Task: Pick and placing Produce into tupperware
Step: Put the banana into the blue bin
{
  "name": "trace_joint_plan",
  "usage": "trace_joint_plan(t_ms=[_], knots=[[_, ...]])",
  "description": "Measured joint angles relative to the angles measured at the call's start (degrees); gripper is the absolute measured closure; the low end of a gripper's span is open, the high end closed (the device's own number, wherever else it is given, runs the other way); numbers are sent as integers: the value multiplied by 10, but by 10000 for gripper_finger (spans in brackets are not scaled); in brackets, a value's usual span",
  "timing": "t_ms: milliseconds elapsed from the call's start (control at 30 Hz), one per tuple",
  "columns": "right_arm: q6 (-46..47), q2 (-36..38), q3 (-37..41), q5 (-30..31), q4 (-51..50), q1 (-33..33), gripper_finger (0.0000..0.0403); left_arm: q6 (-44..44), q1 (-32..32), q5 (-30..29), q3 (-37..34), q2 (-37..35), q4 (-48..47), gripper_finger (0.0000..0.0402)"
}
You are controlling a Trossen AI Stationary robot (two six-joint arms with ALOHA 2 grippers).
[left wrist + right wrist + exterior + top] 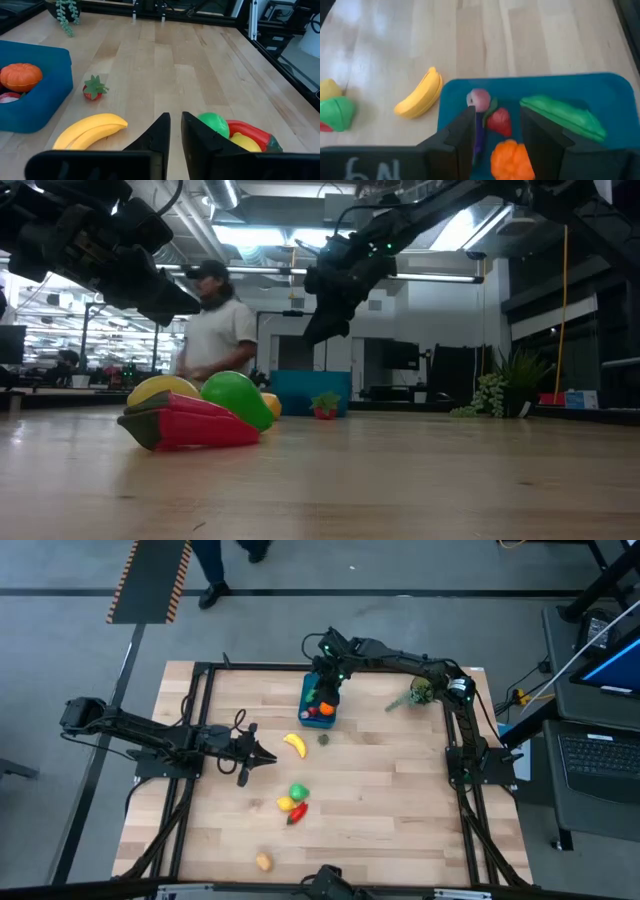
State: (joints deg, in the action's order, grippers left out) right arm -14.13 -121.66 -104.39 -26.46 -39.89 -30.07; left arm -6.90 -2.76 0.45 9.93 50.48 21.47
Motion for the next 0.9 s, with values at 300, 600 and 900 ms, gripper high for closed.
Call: trace_joint_plan(t_ms=[300,600,900], knots=[[5,63,24,-6,-36,-4,250,0,0,0,0,0,1,345],[33,249,190,-2,52,4,250,-1,0,-40,0,0,5,347],[111,501,494,5,289,18,250,-2,0,-49,0,0,23,371]])
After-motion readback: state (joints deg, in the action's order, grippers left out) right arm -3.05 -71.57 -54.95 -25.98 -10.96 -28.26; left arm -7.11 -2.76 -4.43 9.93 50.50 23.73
